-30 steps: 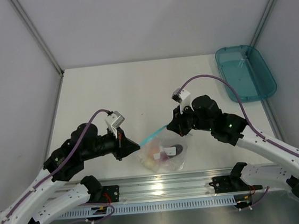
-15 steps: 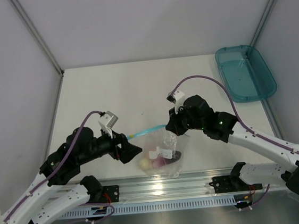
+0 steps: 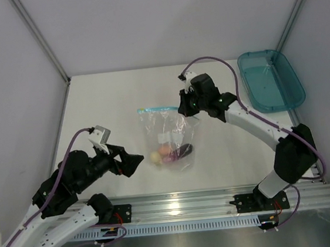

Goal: Place the food in the zip-top bag and seal the zipper
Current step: Place the zipper food storage bag at the center of the board.

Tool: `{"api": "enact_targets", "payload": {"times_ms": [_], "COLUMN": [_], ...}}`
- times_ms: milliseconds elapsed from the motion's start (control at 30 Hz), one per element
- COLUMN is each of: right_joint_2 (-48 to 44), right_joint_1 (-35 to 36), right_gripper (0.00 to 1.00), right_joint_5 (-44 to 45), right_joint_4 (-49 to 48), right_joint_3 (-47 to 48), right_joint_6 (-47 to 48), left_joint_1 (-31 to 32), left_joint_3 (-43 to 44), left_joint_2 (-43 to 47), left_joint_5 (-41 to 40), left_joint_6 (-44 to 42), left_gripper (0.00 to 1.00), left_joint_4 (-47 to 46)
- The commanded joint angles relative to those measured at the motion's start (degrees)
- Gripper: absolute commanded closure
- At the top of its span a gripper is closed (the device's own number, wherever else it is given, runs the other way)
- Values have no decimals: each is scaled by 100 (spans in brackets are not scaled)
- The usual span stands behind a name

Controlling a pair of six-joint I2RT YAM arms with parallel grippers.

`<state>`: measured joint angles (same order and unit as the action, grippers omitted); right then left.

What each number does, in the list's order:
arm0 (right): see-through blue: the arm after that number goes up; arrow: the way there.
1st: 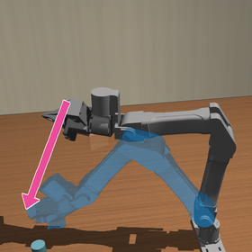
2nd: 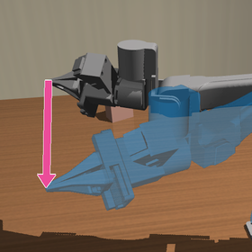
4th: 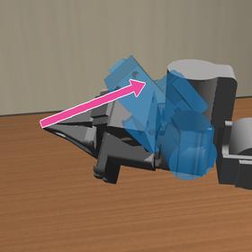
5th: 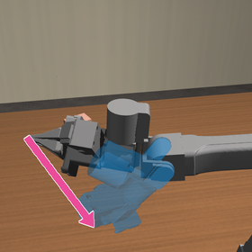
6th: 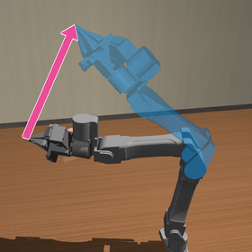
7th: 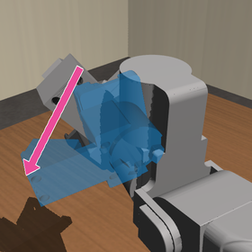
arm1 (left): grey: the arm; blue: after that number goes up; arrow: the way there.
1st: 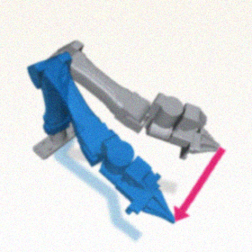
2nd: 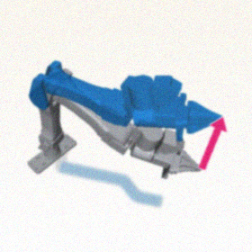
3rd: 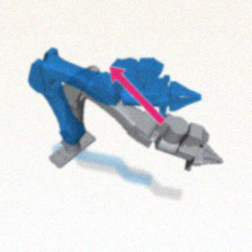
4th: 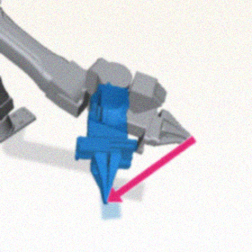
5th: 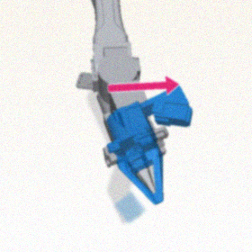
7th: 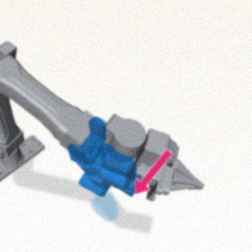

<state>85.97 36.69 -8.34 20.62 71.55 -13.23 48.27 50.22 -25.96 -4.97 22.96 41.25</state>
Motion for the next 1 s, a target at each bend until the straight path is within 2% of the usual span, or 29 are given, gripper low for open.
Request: {"api": "enact_targets", "payload": {"times_ms": [0, 200, 400, 567, 700, 800, 833, 933, 967], "right_joint_2": [717, 2457, 4091, 4691, 4955, 5034, 4991, 4824, 4641], "right_joint_1": [-476, -1058, -1375, -1427, -1480, -1498, -1498, -1498, -1498], "right_gripper": [100, 100, 100, 100, 98, 74, 59, 36, 21], "right_joint_5": [-63, -150, -309, -107, -63, -63, -19, 235, 341], "right_joint_4": [-374, -586, -199, 47, 91, 100, 83, 152, 187], "right_joint_3": [752, 1799, 3382, 4059, 4200, 4271, 4280, 4367, 4394], "right_joint_6": [207, 260, 269, 479, 524, 550, 567, 611, 620], "left_joint_1": [24, 24, 24, 24, 24, 24, 24, 24, 24], "left_joint_3": [-239, -574, -785, -970, -1128, -1146, -1137, -1102, -1076], "left_joint_2": [108, 460, 635, 767, 776, 706, 654, 557, 530], "left_joint_5": [57, 357, 418, 427, 453, 453, 453, 453, 453], "left_joint_6": [68, 270, 384, 490, 560, 604, 622, 666, 683], "left_gripper": [0, 0, 1, 1, 0, 0, 1, 1, 1], "left_joint_4": [-161, -425, -504, -653, -768, -812, -812, -838, -847]}}
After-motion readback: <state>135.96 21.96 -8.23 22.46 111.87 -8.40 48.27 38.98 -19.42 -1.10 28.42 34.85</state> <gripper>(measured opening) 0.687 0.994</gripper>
